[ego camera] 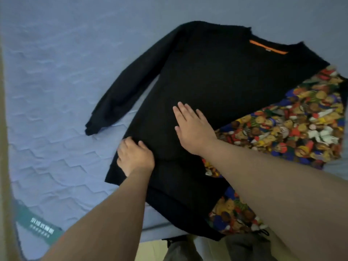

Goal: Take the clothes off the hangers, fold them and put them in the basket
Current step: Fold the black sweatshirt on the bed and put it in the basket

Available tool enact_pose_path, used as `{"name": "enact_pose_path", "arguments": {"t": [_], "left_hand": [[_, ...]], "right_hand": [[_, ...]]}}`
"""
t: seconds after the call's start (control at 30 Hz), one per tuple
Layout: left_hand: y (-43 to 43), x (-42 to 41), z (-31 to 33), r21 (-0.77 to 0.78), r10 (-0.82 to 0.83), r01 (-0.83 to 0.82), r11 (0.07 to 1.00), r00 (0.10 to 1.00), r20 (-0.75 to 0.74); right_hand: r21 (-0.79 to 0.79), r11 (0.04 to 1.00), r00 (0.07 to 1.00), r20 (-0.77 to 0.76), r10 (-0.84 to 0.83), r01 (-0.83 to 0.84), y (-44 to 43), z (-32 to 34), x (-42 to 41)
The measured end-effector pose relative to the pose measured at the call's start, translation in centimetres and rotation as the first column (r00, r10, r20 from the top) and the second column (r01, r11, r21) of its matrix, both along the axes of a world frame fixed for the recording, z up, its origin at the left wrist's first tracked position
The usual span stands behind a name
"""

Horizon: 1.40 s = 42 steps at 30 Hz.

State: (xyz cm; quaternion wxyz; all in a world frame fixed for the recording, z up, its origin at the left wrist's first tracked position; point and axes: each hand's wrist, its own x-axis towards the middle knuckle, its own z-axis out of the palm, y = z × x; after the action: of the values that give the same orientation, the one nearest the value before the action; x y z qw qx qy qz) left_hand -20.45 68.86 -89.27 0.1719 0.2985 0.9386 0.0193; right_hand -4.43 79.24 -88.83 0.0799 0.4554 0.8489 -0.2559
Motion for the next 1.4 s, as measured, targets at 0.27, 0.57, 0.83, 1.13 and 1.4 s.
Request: {"name": "enact_pose_path", "arguments": {"t": [0.27, 0.57, 0.83, 1.13, 1.4], "left_hand": [[-0.8, -18.6, -1.6, 0.068, 0.503, -0.579, 0.813, 0.756, 0.420], [6.0, -22.3, -0.4, -0.081, 0.375, -0.810, 0.581, 0.178, 0.910], [6.4, -7.4, 11.4, 0.849, -0.463, 0.361, 0.387, 0.872, -0.159], [-3.6, 4.1, 6.1, 0.355, -0.748, 0.662, 0.660, 0.536, 0.391], [1.2, 4.5, 1.7, -0.136, 0.319, -0.376, 0.917, 0.484, 0.815]], "right_hand": [[-0.076, 0.995, 0.991, 0.113, 0.071, -0.062, -2.8, -1.1, -12.7], [-0.160, 0.985, 0.990, 0.133, -0.037, 0.058, -4.8, -0.7, -14.8], [-0.277, 0.322, 0.315, -0.072, -0.946, 0.905, 0.7, 5.2, -8.1], [-0.590, 0.034, 0.296, 0.353, -0.888, 0.807, -1.5, 5.8, 0.7], [-0.781, 0.066, 0.448, 0.284, -0.848, 0.621, -6.3, 3.7, 1.0]]}}
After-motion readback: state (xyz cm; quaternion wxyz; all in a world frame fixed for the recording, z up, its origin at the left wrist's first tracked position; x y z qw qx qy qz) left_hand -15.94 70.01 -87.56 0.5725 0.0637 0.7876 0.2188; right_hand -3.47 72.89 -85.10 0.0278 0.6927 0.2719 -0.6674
